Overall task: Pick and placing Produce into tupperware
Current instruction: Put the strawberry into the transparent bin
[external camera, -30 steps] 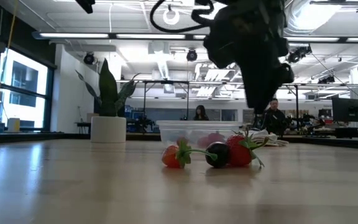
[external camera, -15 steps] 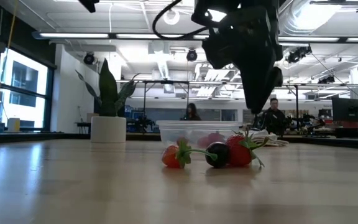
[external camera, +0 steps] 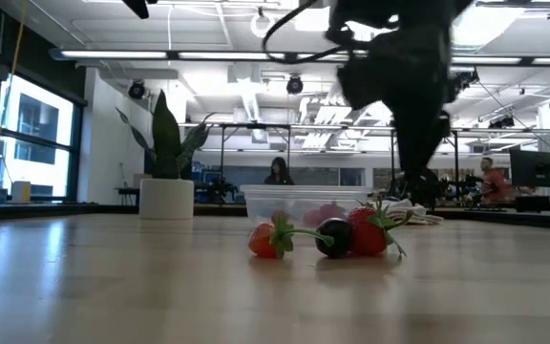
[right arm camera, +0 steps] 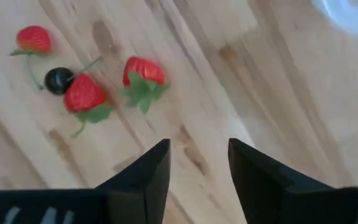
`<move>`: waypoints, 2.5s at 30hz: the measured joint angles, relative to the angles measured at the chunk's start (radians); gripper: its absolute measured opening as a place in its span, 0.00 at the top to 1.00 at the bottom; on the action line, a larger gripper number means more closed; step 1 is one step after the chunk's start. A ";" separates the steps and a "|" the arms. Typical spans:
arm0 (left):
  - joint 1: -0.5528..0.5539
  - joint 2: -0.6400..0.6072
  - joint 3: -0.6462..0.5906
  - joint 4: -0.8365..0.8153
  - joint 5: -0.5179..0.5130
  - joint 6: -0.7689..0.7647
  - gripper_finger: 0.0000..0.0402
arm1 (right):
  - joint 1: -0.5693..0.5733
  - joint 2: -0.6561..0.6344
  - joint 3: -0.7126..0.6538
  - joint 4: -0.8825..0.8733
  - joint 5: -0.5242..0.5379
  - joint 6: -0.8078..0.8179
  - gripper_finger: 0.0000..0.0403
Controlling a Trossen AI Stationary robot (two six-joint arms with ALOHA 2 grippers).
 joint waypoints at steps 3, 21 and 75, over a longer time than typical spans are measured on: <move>0.000 0.000 0.000 0.003 -0.008 -0.006 0.42 | 0.017 -0.095 -0.091 0.150 -0.001 0.080 0.58; 0.001 0.000 0.000 0.047 -0.018 -0.006 0.42 | 0.034 -0.181 -0.359 0.624 0.019 0.283 0.57; 0.001 0.000 0.000 0.043 -0.025 -0.002 0.42 | 0.056 -0.048 -0.343 0.738 0.091 0.338 1.00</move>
